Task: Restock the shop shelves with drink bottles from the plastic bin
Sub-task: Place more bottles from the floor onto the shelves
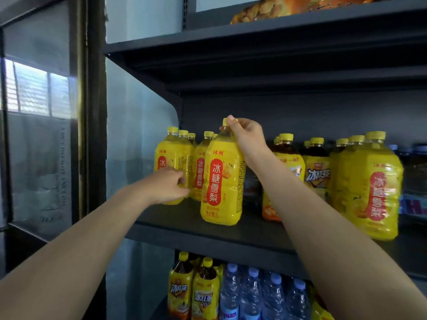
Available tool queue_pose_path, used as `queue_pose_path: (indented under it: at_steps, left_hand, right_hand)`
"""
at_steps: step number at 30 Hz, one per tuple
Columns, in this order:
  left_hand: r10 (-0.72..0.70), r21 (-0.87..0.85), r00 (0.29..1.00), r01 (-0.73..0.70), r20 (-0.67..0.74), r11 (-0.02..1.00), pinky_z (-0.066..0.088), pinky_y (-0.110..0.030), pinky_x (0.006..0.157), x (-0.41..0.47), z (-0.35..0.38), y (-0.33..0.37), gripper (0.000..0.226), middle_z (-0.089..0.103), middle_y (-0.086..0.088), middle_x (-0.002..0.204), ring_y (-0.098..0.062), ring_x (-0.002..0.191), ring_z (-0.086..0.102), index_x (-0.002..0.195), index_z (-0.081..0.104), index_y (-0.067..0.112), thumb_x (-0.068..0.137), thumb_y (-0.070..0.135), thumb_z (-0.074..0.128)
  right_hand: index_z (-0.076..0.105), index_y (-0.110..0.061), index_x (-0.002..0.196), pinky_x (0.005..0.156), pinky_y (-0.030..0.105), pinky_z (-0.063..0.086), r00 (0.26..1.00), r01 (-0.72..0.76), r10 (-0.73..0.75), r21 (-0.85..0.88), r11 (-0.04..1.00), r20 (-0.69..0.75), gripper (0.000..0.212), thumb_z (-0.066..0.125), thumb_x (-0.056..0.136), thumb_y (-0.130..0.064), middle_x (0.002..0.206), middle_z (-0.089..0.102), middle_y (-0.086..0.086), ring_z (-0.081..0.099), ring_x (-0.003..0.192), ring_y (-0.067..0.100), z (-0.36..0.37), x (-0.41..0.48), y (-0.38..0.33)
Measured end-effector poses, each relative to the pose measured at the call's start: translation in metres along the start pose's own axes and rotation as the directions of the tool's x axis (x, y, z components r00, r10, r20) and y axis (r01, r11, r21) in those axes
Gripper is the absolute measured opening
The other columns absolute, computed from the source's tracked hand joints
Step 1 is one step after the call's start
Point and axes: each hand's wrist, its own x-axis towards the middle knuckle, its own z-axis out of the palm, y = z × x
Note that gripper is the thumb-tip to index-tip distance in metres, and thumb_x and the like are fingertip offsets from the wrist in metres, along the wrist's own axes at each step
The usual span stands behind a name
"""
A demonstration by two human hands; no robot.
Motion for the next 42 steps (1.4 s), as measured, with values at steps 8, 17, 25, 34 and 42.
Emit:
queue_pose_path:
  at_steps: [8,17,25,34,42]
  left_hand:
    - [0.073,-0.076,0.997,-0.071,0.033,0.995,0.042,-0.029,0.089,0.039,0.01,-0.049,0.039,0.051,-0.003,0.126,-0.018,0.112,0.048,0.122,0.053,0.016,0.09,0.039,0.053]
    - [0.163,-0.074,0.986,-0.166,-0.038,0.983,0.042,-0.026,0.087,0.055,0.02,-0.074,0.036,0.052,0.002,0.124,-0.015,0.111,0.049,0.119,0.055,0.019,0.09,0.04,0.052]
    - [0.199,-0.106,0.978,-0.204,-0.058,0.973,0.042,-0.027,0.087,0.057,0.018,-0.072,0.034,0.053,0.002,0.122,-0.014,0.11,0.049,0.117,0.055,0.019,0.09,0.04,0.051]
    - [0.212,-0.083,0.977,-0.213,-0.022,0.973,0.044,-0.03,0.09,0.048,0.016,-0.062,0.034,0.051,0.0,0.12,-0.016,0.109,0.049,0.115,0.055,0.019,0.09,0.042,0.05]
    - [0.208,-0.074,0.978,-0.21,-0.028,0.975,0.044,-0.031,0.089,0.044,0.017,-0.06,0.035,0.052,-0.001,0.121,-0.017,0.107,0.05,0.115,0.056,0.018,0.09,0.042,0.05]
  right_hand:
    - [0.061,-0.008,0.111,0.096,0.047,0.049,0.997,-0.021,0.017,-0.06,0.998,-0.069,0.036,0.057,0.092,-0.038,0.108,0.068,0.01,0.064,0.102,0.026,0.055,0.041,0.024]
    - [0.055,-0.004,0.126,0.102,0.04,0.045,0.996,0.011,-0.03,-0.224,0.975,-0.08,0.045,0.052,0.095,-0.036,0.123,0.061,0.01,0.057,0.114,0.022,0.074,0.049,0.053]
    - [0.057,-0.004,0.122,0.088,0.035,0.052,0.997,0.019,-0.044,-0.345,0.938,-0.066,0.046,0.056,0.092,-0.039,0.116,0.065,0.012,0.063,0.099,0.021,0.07,0.046,0.055]
    - [0.042,-0.009,0.134,0.093,0.038,0.051,0.998,-0.058,0.062,-0.441,0.896,-0.006,0.067,0.065,0.083,-0.046,0.122,0.058,0.007,0.059,0.11,0.022,0.058,0.022,0.065]
    - [0.037,-0.011,0.139,0.083,0.026,0.05,0.995,-0.045,0.078,-0.41,0.911,0.064,0.072,0.074,0.079,-0.024,0.127,0.054,0.005,0.054,0.108,0.014,0.048,0.004,0.062]
